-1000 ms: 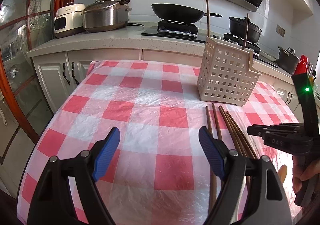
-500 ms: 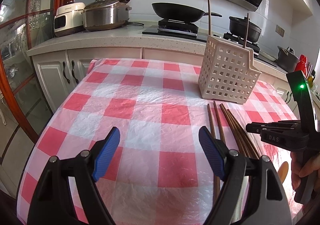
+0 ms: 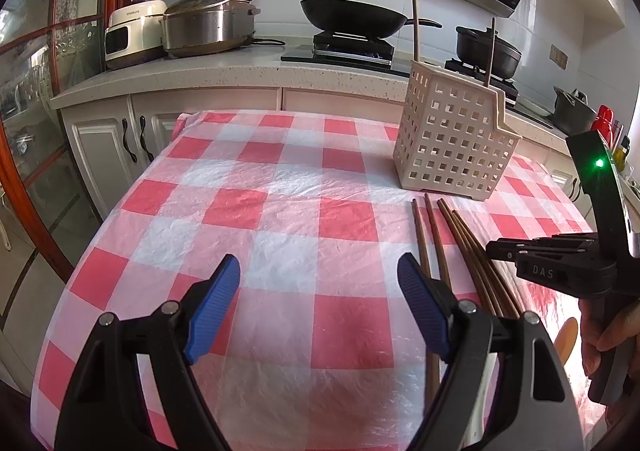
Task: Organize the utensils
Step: 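Close the right tool on another chopstick while the left tool grasps a chopstick too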
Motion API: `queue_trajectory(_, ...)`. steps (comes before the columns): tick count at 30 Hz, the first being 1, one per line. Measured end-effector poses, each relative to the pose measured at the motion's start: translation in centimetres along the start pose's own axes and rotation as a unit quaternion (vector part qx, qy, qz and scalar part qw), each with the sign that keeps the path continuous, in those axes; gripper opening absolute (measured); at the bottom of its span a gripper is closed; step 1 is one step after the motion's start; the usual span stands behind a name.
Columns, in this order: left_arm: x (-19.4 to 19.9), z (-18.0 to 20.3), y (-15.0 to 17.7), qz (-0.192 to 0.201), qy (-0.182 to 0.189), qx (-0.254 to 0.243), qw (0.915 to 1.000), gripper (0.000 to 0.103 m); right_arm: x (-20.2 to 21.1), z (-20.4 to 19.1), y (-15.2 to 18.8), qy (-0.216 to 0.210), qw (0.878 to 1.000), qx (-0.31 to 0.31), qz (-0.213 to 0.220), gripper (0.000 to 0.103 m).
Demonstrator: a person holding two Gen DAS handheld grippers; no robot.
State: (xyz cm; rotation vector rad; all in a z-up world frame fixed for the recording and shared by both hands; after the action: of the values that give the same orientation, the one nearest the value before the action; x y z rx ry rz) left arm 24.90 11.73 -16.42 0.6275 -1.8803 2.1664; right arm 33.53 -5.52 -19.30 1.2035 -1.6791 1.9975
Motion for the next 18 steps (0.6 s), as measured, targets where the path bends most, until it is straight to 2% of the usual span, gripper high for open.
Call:
queue_trajectory(13,0.0,0.1,0.3,-0.006,0.0,-0.001,1.0,0.078,-1.5,-0.1,-0.4,0.01,1.0,0.011,-0.011,0.013)
queue_trajectory(18,-0.9,1.5,0.3,-0.018,0.019,-0.004,0.9996,0.078,-1.8,-0.3,-0.6,0.01,1.0,0.024,-0.009,0.013)
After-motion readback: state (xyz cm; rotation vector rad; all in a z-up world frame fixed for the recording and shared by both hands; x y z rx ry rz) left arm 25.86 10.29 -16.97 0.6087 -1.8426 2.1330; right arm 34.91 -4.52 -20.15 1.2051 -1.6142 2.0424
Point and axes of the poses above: each gripper's, at about its wrist camera, not at the fingertips, and x roughly against the way its jaws point, z to its right, y to its underside, the point moved 10 cm from there along -x, roughly the way its jaws point, and after that the axes turned 12 degrees about z, right-handed, at the moved point
